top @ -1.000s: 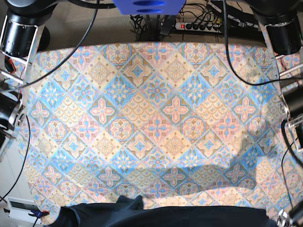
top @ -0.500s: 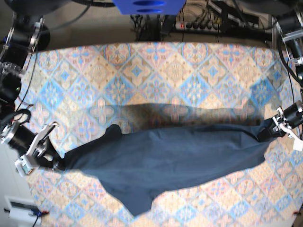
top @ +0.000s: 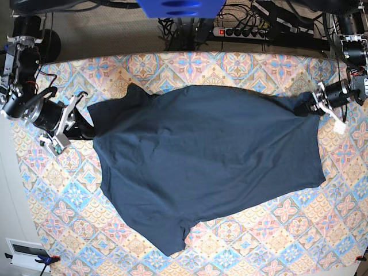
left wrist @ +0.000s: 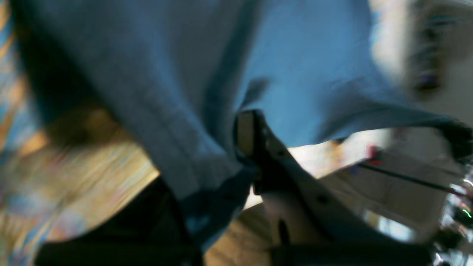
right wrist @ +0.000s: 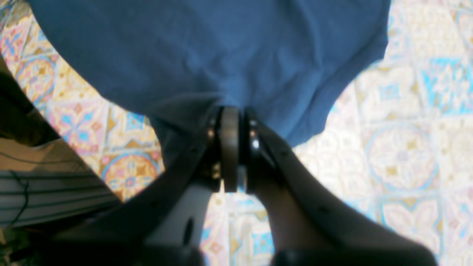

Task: Layout the t-shirt on the table in an organized manner, then fold the t-shirt properly
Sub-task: 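Lay the shirt flat on the table with both grippers, then release the shirt with the left gripper and grasp its side edge lower down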

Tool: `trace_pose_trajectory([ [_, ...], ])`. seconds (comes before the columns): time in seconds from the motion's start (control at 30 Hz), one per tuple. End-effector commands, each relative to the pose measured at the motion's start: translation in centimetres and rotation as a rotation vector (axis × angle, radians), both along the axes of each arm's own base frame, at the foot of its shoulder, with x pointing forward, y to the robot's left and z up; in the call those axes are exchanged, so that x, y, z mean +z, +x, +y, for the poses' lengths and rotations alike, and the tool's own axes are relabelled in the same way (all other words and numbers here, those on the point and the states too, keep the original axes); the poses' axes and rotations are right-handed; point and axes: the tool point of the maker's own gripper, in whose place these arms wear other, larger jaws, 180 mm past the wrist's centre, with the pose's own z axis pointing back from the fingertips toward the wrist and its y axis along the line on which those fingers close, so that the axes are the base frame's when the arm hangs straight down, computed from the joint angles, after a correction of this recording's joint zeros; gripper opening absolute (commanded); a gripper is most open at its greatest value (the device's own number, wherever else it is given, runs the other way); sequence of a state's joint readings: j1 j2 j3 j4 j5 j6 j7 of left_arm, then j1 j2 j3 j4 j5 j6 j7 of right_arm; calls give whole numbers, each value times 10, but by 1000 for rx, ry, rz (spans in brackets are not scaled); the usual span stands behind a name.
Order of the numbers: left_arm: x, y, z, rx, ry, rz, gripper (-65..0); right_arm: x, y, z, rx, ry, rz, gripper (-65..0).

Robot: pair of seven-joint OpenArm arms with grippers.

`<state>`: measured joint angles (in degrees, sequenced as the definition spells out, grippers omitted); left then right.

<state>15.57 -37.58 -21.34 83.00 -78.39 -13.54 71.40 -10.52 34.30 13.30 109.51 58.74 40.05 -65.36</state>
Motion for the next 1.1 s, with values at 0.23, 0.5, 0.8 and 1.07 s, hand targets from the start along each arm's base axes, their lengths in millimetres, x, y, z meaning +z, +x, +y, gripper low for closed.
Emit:
trace_pose_trajectory([
  [0.23,10,-8,19,-52,78,30,-550,1,-2,-57,-141,-172,-29,-639],
  [0.5,24,-1,30,-81,133,15,-93,-12,-4,-79,-178,-323,-6,-587],
  [0.8,49,44,76,122,238,-147,-10,-18,-11,-82,-181,-331,18,-568],
  [1.07,43,103,57,172,375,-207,-10,-21,-12,-76,-184,-305,21,-568],
])
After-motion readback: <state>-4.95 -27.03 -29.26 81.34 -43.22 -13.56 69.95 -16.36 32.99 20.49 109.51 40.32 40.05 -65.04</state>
